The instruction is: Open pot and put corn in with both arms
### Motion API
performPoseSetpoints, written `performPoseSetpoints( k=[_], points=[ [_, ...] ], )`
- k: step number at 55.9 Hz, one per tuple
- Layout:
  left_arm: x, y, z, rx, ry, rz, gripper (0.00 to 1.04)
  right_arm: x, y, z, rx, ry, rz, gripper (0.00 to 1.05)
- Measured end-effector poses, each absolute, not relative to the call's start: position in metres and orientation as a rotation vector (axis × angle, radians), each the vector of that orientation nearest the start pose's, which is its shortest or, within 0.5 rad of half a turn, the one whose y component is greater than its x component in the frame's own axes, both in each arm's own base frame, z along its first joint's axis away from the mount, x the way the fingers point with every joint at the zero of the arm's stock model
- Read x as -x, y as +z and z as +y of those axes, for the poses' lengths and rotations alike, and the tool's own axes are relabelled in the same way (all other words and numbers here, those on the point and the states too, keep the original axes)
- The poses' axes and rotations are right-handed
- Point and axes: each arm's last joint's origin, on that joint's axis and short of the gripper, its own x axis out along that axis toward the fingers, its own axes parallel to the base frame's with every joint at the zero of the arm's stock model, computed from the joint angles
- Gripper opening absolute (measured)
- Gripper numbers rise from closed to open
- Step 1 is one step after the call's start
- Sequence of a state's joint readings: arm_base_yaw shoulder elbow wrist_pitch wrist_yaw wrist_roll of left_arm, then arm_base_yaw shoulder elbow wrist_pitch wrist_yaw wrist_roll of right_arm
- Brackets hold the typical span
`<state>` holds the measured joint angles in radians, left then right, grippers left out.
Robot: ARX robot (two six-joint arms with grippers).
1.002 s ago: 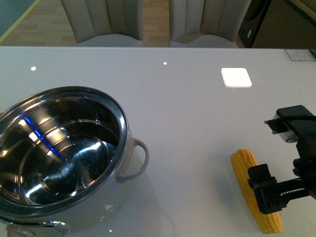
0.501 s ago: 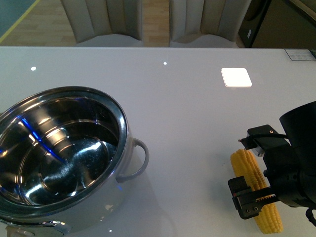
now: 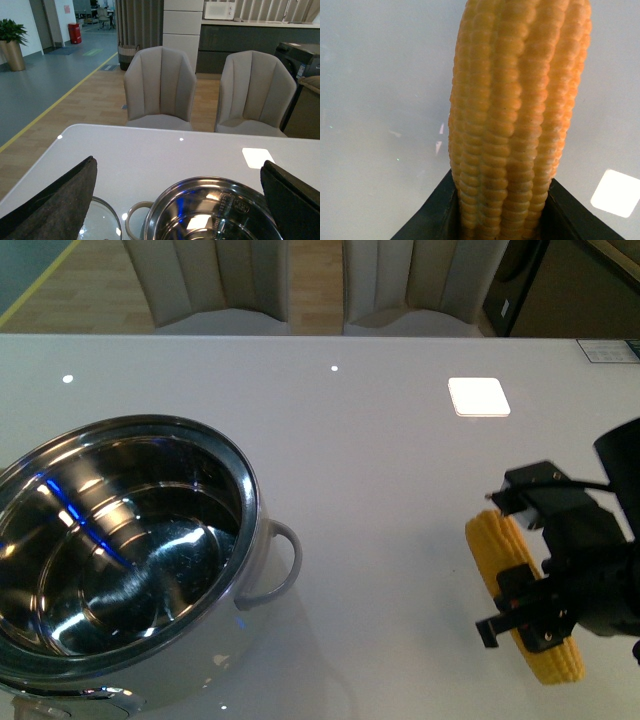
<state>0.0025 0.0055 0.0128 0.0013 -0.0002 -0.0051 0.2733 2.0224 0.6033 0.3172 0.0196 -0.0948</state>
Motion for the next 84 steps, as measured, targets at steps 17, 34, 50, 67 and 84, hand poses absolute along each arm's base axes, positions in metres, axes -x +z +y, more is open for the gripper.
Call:
performPoseSetpoints(
  k=[17, 34, 50, 67, 84],
  points=[
    [-0.097, 0.168, 0.0, 0.005, 0.003, -0.009, 0.98, -0.272, 0.107, 0.098, 0.107, 0.409, 0.906, 0.23],
    [-0.097, 0.168, 0.0, 0.005, 0.003, -0.009, 0.98, -0.272, 0.172, 0.159, -0.031, 0.576, 0.781, 0.21],
    [-0.097, 0.168, 0.0, 0.005, 0.003, -0.009, 0.98, -0.28, 0.186, 0.233, -0.147, 0.71, 0.833, 0.2],
    [-0.097, 0.168, 0.0, 0.005, 0.003, -0.009, 0.98, -0.299, 0.179, 0.281, -0.257, 0.742, 0.906, 0.19],
    [-0.097, 0.168, 0.0, 0.005, 0.003, -0.009, 0.98, -0.305, 0.149, 0.313, -0.346, 0.746, 1.026, 0.18]
  ],
)
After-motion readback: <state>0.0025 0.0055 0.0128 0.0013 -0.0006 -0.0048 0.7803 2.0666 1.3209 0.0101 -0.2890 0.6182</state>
